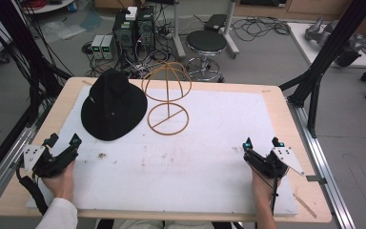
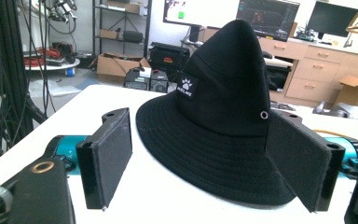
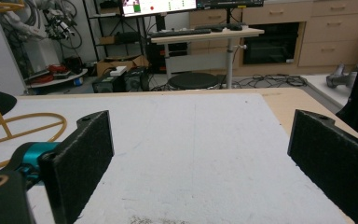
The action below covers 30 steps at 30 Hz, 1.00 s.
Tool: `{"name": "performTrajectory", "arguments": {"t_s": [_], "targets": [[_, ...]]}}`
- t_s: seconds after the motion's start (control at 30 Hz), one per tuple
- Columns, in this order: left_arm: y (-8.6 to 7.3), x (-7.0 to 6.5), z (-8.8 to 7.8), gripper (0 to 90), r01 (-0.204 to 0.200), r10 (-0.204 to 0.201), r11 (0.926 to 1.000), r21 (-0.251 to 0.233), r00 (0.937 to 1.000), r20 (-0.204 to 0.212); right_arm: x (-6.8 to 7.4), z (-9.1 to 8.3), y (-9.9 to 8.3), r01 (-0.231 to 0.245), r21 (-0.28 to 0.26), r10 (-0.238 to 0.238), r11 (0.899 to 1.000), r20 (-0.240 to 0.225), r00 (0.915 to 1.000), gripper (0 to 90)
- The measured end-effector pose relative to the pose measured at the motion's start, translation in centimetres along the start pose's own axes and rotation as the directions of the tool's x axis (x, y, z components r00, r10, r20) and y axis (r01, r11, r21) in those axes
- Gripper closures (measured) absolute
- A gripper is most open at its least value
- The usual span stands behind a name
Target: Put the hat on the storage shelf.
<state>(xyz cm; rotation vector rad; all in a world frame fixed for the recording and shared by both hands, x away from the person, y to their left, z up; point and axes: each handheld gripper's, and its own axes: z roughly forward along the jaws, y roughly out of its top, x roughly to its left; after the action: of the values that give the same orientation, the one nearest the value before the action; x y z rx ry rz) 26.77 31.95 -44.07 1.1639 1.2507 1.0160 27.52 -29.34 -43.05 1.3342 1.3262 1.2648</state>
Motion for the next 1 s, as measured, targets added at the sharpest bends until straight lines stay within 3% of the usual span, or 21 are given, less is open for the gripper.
{"name": "performTrajectory", "arguments": {"t_s": [0.67,1.0], "targets": [[-0.02,0.10,-0.10,23.5,0.003,-0.003,1.0000,0.001,1.0000,0.001,0.13,0.12,-0.08,-0.006,0.006,0.006,1.000,-0.009,0.9999,5.9],[0.46,-0.37,0.32,23.1,-0.035,0.035,0.9994,0.007,0.9988,0.035,0.10,0.14,-0.11,-0.003,0.011,0.003,1.000,-0.013,0.9999,5.9]]}}
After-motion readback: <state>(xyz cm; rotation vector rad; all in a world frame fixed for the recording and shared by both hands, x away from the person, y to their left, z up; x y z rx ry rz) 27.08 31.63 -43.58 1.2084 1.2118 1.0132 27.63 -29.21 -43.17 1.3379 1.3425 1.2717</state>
